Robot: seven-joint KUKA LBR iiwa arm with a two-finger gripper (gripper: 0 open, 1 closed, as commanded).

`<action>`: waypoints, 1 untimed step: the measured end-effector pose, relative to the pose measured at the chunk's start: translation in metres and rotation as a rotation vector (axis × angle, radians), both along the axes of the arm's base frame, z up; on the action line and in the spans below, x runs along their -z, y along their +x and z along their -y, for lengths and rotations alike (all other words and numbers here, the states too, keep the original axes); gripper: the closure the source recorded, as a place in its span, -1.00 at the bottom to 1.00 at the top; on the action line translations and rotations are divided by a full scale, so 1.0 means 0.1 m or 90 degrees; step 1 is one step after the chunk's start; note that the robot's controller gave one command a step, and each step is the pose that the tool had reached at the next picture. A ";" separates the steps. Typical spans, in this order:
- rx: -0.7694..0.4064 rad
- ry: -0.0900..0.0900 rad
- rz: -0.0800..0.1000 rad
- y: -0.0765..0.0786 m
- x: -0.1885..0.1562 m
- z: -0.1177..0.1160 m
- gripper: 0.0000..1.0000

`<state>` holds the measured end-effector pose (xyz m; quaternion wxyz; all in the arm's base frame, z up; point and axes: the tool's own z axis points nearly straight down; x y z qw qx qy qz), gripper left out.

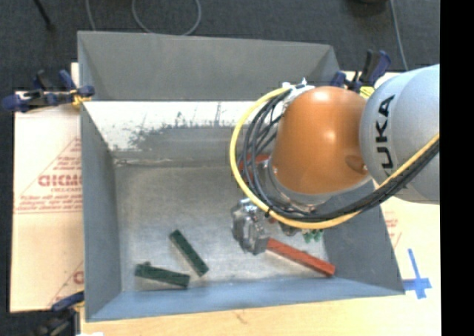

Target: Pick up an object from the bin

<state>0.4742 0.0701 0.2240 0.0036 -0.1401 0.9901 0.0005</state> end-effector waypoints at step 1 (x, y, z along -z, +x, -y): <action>0.026 0.001 -0.005 0.14 0.54 -0.62 1.00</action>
Offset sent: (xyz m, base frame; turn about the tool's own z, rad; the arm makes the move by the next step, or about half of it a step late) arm 0.0132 0.0591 -0.0516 0.0470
